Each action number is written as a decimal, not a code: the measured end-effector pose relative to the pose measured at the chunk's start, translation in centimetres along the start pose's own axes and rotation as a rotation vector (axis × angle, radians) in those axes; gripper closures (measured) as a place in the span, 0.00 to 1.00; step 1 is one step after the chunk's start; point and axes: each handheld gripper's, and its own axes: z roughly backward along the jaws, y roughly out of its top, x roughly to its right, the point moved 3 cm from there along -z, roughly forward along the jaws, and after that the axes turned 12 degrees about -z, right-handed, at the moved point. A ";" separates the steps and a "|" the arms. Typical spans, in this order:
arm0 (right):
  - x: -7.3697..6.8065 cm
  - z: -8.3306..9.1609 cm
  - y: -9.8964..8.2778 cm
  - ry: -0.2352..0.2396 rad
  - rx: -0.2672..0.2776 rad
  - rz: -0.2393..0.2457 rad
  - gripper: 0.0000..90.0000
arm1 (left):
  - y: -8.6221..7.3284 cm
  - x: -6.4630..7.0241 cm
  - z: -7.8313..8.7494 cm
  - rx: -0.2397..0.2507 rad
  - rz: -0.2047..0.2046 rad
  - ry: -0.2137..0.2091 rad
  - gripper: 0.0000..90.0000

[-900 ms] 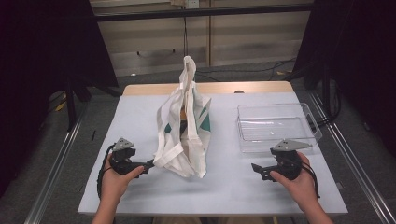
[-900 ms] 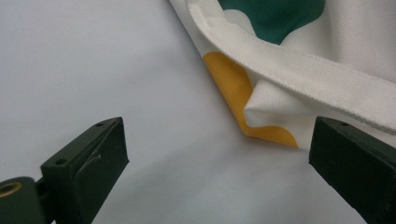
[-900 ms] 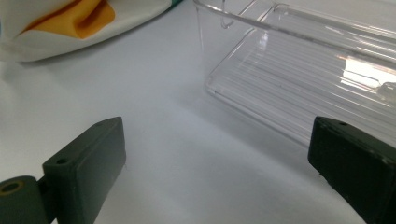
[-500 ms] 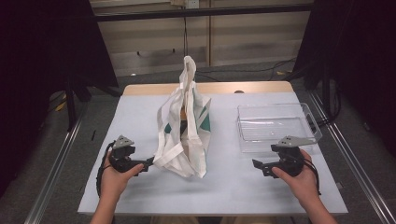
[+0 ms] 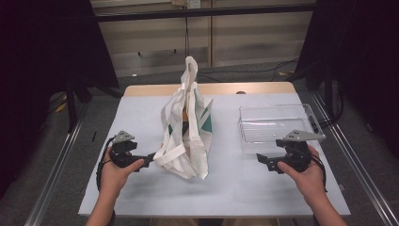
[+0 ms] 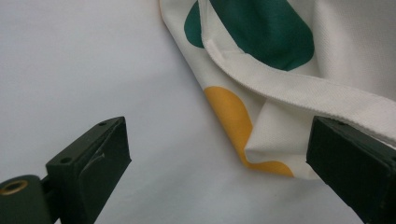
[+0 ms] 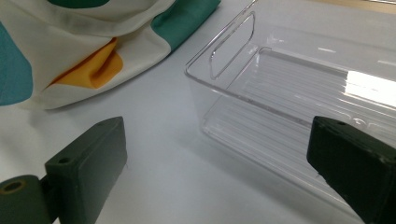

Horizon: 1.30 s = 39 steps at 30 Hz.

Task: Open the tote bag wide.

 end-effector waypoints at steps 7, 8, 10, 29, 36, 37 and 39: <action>0.8 -0.7 0.6 -0.002 0.005 -0.035 0.05 | -1.8 -0.7 0.7 -0.027 0.019 -0.014 0.07; 0.9 -0.7 0.7 -0.002 0.007 -0.032 0.05 | -2.0 -0.9 0.9 -0.024 0.028 -0.018 0.07; 0.9 -0.7 0.8 -0.004 0.010 -0.033 0.05 | -2.1 -1.3 1.2 -0.031 0.030 -0.005 0.07; 0.5 -1.7 3.4 0.001 0.027 -0.027 0.05 | 1.9 -3.4 0.1 -0.004 0.040 0.038 0.08; 0.3 -2.6 3.9 0.004 0.015 -0.016 0.05 | 3.2 -4.1 -0.6 -0.004 0.027 0.043 0.08; 0.3 -2.9 4.1 0.008 0.018 -0.017 0.05 | 3.3 -4.1 -0.7 -0.006 0.029 0.040 0.08; 0.3 -3.2 4.3 0.012 0.020 -0.022 0.05 | 3.5 -4.3 -0.9 -0.005 0.022 0.041 0.08</action>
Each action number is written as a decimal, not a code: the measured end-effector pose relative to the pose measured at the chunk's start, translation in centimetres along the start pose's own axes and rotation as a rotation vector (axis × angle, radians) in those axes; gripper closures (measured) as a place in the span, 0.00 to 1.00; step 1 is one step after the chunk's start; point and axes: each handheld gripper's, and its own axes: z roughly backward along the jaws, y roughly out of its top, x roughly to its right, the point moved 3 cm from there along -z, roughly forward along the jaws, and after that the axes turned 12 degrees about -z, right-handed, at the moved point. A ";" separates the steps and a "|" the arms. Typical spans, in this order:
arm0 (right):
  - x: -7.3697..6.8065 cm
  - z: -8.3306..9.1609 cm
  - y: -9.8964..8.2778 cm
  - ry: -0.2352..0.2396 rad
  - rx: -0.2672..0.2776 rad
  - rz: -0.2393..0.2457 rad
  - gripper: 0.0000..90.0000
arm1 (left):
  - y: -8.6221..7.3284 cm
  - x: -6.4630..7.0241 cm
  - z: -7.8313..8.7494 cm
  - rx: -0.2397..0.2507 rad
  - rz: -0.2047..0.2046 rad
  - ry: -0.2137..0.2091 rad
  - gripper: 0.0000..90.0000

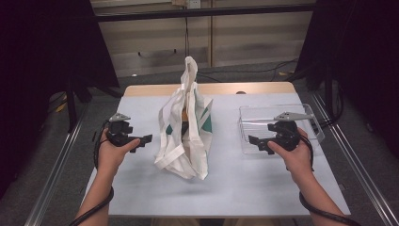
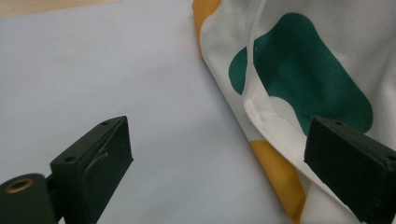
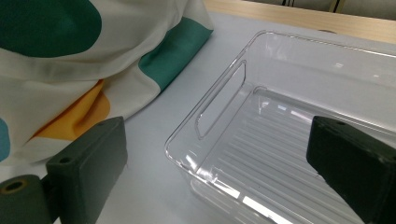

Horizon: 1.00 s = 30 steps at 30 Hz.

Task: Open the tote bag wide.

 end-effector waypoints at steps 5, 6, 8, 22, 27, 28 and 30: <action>-0.3 -0.9 0.6 0.000 -0.008 0.009 0.05 | 0.3 -0.1 -0.7 -0.005 0.014 -0.005 0.09; -0.3 -1.1 0.8 0.003 -0.007 0.012 0.05 | 0.4 -0.1 -0.9 -0.001 0.014 -0.011 0.10; -0.4 -1.4 1.0 0.005 -0.010 0.014 0.05 | 0.5 -0.3 -1.0 -0.020 -0.005 -0.014 0.10; 0.1 -3.3 2.6 0.003 -0.013 0.004 0.06 | 1.9 -0.3 -2.0 -0.008 -0.003 -0.014 0.10; -0.3 -4.0 3.2 0.009 -0.012 0.015 0.06 | 2.4 -0.3 -2.1 0.007 0.014 -0.015 0.11; -0.4 -4.1 3.3 0.011 -0.014 0.015 0.06 | 2.5 -0.4 -2.0 -0.002 0.007 -0.016 0.11; -0.7 -4.3 3.6 0.010 -0.010 0.026 0.06 | 2.7 -0.4 -2.1 -0.005 0.002 -0.011 0.11</action>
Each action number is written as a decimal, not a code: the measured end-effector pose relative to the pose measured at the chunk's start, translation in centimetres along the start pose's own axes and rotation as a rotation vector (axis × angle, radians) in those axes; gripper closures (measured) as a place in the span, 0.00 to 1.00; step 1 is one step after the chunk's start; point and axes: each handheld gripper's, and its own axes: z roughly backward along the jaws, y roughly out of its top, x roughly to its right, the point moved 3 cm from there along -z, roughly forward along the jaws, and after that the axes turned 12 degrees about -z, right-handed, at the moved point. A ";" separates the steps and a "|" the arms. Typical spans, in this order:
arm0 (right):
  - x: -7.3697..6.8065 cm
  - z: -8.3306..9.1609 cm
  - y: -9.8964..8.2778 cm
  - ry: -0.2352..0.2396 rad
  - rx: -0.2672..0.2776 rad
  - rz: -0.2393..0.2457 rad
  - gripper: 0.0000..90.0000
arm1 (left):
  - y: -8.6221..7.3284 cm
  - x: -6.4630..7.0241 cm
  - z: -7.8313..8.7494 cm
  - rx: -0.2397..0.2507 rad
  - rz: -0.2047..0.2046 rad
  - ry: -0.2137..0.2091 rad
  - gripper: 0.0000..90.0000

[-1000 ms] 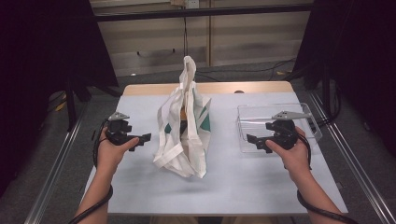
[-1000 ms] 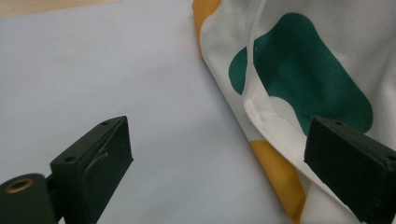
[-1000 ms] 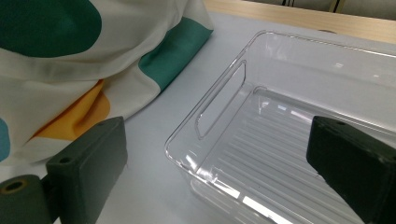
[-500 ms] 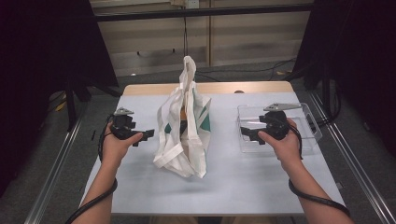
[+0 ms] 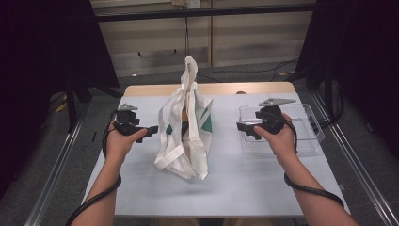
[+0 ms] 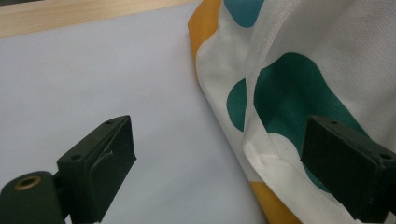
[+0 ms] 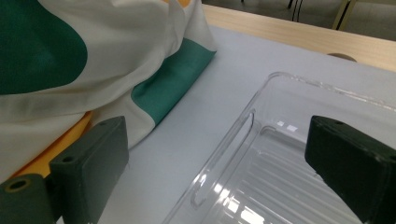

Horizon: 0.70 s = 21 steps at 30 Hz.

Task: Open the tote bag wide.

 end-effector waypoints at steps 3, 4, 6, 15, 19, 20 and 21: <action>-0.4 -0.4 0.4 0.000 -0.005 0.011 0.07 | 0.2 0.0 -0.1 -0.014 -0.027 -0.013 0.11; -0.6 -0.5 0.5 0.003 -0.005 0.014 0.06 | 0.3 0.1 -0.2 -0.006 -0.017 -0.011 0.11; -0.8 -0.7 0.8 0.006 -0.004 0.019 0.07 | 0.5 0.0 -0.2 -0.012 -0.028 -0.014 0.11; -1.8 -2.0 1.2 0.021 -0.012 0.035 0.06 | 0.8 0.2 -0.6 -0.003 -0.011 -0.021 0.11; -2.6 -2.6 1.4 0.027 -0.006 0.062 0.07 | 1.1 0.3 -0.8 0.001 -0.013 -0.032 0.11; -2.8 -2.9 1.5 0.034 -0.008 0.069 0.06 | 1.2 0.4 -0.9 0.016 0.001 -0.026 0.12; -3.0 -3.1 1.5 0.037 -0.013 0.068 0.07 | 1.2 0.4 -0.9 0.013 -0.010 -0.038 0.12</action>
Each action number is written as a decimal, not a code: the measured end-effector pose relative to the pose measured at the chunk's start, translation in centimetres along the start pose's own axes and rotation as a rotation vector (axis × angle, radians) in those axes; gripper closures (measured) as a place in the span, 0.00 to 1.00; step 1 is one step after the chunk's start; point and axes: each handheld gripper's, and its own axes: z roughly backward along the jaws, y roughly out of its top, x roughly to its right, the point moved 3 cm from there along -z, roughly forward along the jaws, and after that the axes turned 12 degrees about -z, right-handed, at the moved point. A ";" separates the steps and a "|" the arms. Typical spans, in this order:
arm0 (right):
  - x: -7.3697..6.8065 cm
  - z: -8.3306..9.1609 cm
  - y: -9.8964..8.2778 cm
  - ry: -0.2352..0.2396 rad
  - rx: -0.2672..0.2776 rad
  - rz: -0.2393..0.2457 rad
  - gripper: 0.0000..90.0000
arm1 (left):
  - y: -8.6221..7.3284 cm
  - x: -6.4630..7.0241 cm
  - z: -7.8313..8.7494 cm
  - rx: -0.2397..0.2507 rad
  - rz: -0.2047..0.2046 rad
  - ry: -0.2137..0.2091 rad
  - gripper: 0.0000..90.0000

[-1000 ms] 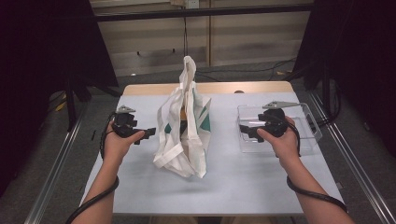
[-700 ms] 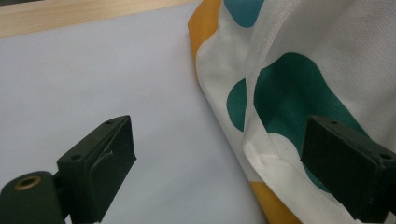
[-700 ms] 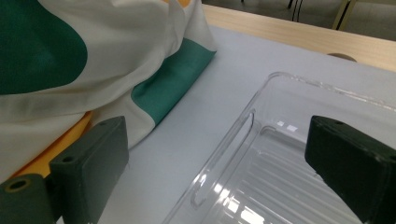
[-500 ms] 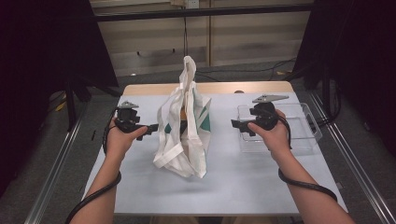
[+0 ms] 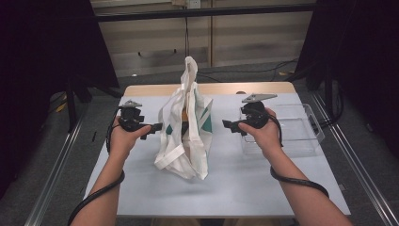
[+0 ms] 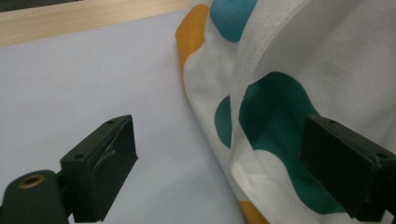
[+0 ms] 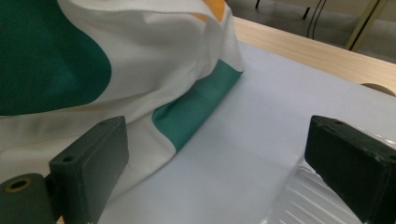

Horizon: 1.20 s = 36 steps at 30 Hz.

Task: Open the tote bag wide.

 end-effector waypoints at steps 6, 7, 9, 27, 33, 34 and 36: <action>-0.9 -1.0 0.6 0.014 -0.004 0.012 0.10 | 0.2 -0.1 0.0 -0.012 -0.022 -0.005 0.14; -1.1 -1.1 0.6 0.019 0.000 0.016 0.10 | 0.3 -0.1 0.0 -0.013 -0.026 -0.002 0.14; -1.2 -1.5 0.7 0.018 -0.002 0.014 0.11 | 0.2 -0.2 -0.1 -0.012 -0.020 -0.004 0.15; -2.1 -3.4 1.2 0.045 0.026 0.025 0.22 | 0.9 0.2 -0.2 -0.009 -0.017 -0.009 0.18; -2.3 -3.9 1.7 0.044 0.033 0.050 0.25 | 1.2 0.2 -0.2 -0.011 -0.022 -0.008 0.20; -2.4 -4.1 1.7 0.042 0.031 0.061 0.25 | 1.2 0.2 -0.2 -0.008 -0.023 -0.007 0.21; -2.7 -4.4 1.9 0.045 0.034 0.061 0.25 | 1.3 0.2 -0.2 -0.006 -0.025 -0.004 0.21</action>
